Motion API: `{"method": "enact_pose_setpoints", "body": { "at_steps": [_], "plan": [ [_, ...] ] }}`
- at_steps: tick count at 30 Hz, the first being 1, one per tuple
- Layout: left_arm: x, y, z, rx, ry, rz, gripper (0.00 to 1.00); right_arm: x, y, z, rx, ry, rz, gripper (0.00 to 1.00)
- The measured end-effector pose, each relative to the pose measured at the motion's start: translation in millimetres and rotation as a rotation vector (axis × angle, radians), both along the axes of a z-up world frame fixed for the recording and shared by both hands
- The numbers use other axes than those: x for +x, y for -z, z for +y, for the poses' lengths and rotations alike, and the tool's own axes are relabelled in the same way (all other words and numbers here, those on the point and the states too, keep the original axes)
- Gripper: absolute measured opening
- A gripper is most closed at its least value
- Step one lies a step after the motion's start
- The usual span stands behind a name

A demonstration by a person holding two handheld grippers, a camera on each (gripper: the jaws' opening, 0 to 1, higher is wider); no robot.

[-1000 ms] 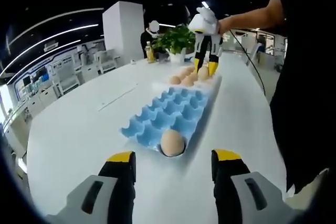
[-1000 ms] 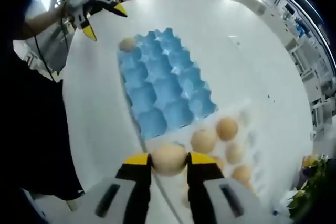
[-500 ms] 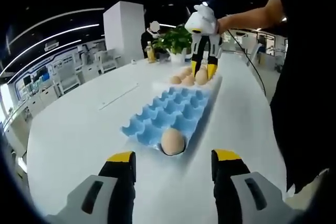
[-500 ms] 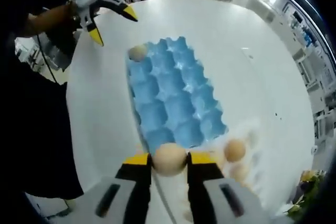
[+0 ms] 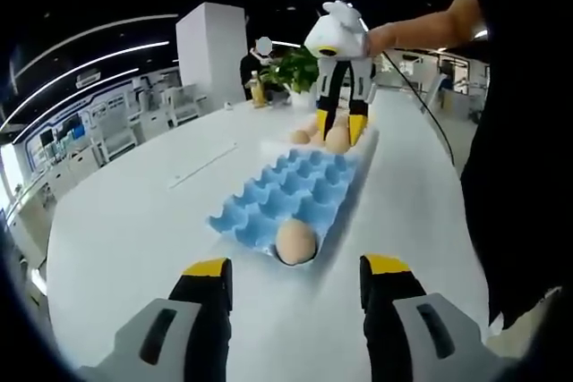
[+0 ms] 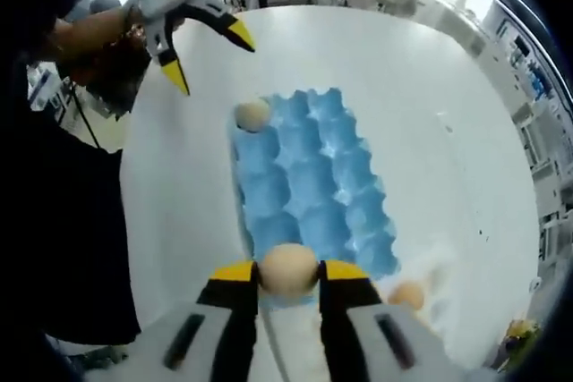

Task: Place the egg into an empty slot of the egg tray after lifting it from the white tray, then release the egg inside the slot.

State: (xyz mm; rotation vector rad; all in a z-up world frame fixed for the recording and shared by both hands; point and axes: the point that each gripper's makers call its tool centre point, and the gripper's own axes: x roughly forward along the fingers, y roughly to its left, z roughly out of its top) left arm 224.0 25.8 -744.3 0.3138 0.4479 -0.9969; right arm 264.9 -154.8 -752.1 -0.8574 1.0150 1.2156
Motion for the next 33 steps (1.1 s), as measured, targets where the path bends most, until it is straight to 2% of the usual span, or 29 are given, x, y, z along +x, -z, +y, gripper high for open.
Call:
{"method": "enact_pose_setpoints", "body": {
  "at_steps": [17,33],
  "plan": [
    [0.3,-1.5,1,-0.009,-0.001,-0.011,0.57,-6,1.8,45,0.043,-0.072,0.019,0.26],
    [1.6,0.6,2,-0.011,-0.004,-0.007,0.56,-11,6.4,71,0.067,-0.112,0.041,0.26]
  ]
}}
